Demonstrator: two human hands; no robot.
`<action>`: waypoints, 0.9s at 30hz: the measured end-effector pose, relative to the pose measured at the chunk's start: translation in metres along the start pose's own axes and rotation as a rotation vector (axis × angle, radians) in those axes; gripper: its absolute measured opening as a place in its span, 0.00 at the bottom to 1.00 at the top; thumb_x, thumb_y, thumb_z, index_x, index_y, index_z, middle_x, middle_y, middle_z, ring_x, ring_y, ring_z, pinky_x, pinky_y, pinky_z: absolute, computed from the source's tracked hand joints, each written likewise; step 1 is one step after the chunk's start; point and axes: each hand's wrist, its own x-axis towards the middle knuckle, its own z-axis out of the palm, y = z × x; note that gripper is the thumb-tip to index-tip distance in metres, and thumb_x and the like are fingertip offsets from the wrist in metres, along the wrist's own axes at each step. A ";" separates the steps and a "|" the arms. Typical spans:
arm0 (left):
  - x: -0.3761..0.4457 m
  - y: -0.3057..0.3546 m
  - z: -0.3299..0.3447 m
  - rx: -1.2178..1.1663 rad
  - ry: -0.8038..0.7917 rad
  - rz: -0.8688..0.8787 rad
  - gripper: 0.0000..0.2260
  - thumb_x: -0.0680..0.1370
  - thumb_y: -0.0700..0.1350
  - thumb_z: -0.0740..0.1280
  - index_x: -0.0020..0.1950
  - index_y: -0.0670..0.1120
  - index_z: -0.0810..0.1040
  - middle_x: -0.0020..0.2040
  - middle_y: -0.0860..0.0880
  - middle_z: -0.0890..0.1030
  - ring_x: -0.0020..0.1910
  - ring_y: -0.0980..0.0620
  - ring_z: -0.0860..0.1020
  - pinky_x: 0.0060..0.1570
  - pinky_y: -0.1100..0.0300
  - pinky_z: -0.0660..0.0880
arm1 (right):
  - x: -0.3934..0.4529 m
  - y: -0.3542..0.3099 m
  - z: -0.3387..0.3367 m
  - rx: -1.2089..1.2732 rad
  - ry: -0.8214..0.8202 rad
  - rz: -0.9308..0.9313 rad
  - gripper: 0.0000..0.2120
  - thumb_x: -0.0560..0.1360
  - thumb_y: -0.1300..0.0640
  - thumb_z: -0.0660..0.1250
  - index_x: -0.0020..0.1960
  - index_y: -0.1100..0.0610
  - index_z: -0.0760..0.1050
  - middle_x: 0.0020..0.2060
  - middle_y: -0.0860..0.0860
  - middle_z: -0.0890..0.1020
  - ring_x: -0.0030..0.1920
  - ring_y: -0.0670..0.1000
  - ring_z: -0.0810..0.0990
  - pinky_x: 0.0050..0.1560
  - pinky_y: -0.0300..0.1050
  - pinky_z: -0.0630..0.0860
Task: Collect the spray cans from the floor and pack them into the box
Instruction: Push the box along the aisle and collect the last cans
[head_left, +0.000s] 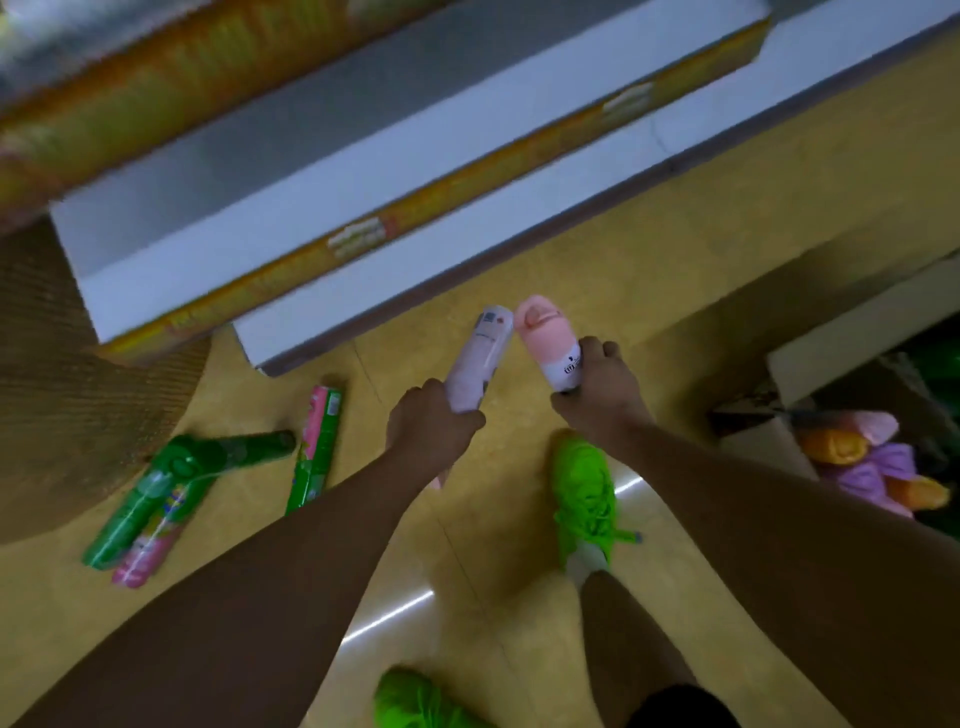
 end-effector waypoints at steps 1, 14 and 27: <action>-0.008 0.021 -0.010 -0.001 -0.021 0.023 0.20 0.72 0.56 0.73 0.55 0.43 0.77 0.51 0.45 0.82 0.48 0.43 0.80 0.41 0.55 0.73 | -0.007 0.000 -0.019 0.039 0.030 0.043 0.22 0.66 0.62 0.72 0.58 0.62 0.68 0.53 0.59 0.72 0.46 0.64 0.76 0.42 0.46 0.68; -0.074 0.296 -0.066 0.077 -0.389 0.178 0.20 0.72 0.60 0.72 0.54 0.46 0.79 0.51 0.46 0.83 0.48 0.46 0.81 0.49 0.54 0.77 | -0.064 0.048 -0.239 0.718 0.341 0.460 0.23 0.58 0.59 0.74 0.52 0.54 0.77 0.40 0.48 0.81 0.44 0.52 0.82 0.41 0.45 0.80; -0.082 0.495 -0.015 0.462 -0.687 0.367 0.18 0.68 0.49 0.77 0.52 0.42 0.78 0.43 0.42 0.82 0.38 0.45 0.83 0.38 0.50 0.83 | -0.123 0.139 -0.326 0.927 0.852 0.885 0.12 0.61 0.63 0.78 0.43 0.57 0.82 0.38 0.50 0.86 0.40 0.48 0.84 0.42 0.49 0.82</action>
